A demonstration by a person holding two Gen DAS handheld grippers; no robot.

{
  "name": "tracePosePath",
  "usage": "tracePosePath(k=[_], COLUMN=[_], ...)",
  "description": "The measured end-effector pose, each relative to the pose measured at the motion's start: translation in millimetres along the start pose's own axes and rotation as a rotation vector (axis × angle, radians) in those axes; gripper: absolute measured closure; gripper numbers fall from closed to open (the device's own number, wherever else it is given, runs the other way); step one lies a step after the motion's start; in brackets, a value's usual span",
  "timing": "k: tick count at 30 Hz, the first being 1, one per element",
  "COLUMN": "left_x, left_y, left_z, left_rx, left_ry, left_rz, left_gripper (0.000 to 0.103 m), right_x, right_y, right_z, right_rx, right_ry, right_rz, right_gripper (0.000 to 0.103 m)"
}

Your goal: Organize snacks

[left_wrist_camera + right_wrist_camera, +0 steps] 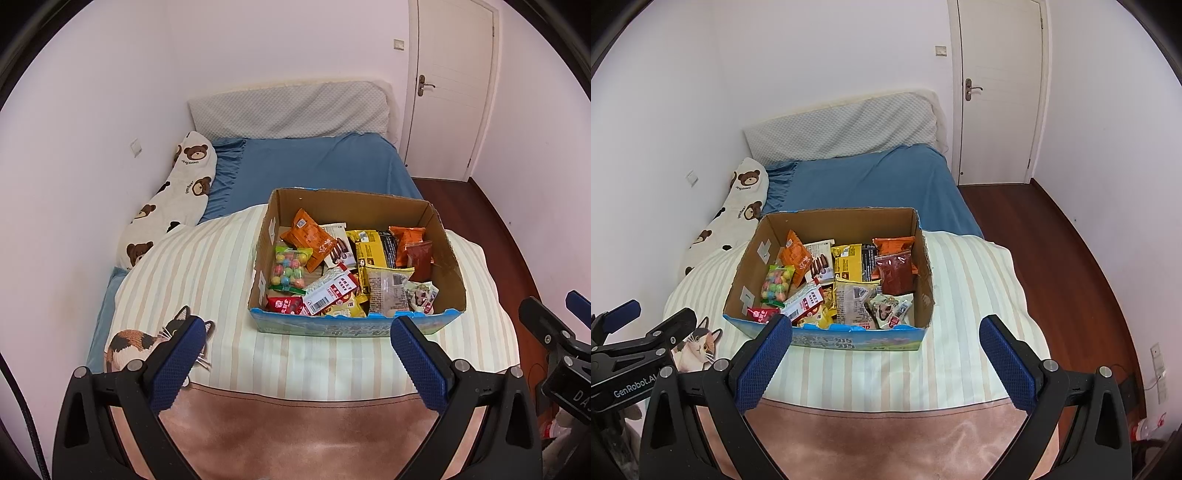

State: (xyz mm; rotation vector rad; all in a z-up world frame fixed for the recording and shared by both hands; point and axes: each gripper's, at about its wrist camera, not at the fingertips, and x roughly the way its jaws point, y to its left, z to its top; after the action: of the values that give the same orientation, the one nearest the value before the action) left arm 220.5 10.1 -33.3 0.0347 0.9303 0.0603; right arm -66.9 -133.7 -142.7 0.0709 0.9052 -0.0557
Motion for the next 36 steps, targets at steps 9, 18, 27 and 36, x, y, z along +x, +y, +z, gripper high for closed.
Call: tracePosePath(k=[9, 18, 27, 36], left_x=[-2.7, -0.5, 0.8, 1.2], left_y=[-0.6, -4.3, -7.3, -7.8], left_z=[1.0, 0.4, -0.3, 1.2], left_rx=[0.006, 0.018, 0.030, 0.034], left_ry=[-0.008, -0.004, -0.008, -0.010], left_rz=[-0.004, -0.007, -0.005, -0.007], left_gripper=[0.000, 0.000, 0.000, 0.000], right_x=[0.4, 1.3, 4.5, 6.6], right_y=[0.6, 0.3, 0.0, -0.6], right_z=[1.0, 1.0, 1.6, 2.7], right_rx=[-0.001, -0.001, 0.000, -0.001], right_ry=[0.003, 0.003, 0.005, 0.005], right_rz=[-0.002, -0.003, 0.001, 0.002], right_gripper=[0.000, 0.000, 0.000, 0.000])
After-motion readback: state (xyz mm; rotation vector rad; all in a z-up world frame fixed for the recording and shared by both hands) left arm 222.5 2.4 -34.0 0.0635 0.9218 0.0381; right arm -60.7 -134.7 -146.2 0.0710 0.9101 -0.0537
